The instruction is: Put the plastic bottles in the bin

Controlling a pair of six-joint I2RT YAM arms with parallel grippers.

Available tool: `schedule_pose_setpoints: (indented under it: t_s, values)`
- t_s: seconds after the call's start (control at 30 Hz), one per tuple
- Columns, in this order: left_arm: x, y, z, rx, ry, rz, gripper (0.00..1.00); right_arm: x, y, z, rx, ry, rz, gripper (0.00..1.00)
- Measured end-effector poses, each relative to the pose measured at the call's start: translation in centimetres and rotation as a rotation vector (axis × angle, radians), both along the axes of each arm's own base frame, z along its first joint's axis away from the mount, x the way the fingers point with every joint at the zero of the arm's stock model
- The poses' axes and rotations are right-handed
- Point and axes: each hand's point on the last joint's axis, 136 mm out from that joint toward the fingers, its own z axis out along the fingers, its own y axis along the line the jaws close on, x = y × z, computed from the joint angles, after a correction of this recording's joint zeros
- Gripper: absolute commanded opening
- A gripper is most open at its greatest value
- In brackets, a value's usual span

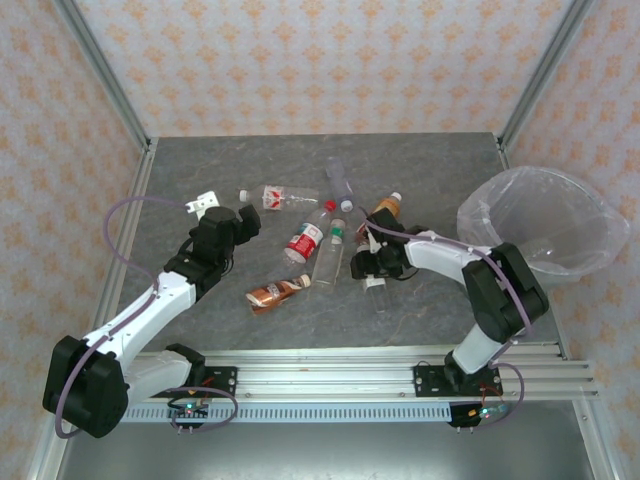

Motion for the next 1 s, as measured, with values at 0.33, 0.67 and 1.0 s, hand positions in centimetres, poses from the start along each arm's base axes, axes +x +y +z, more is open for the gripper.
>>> schedule_pose_setpoints:
  t_s: [0.33,0.67,1.0]
  values:
    - [0.1,0.0,-0.4,0.004,0.012,0.000,1.00,1.1,-0.7,2.9,-0.003,-0.121,-0.023,0.48]
    - [0.1,0.0,-0.6,-0.001,0.016,0.004,1.00,0.5,-1.3,7.3,0.047,-0.260,-0.009,0.17]
    - [0.1,-0.1,-0.6,-0.011,0.014,0.009,1.00,0.7,-0.7,12.6,0.144,-0.426,0.035,0.00]
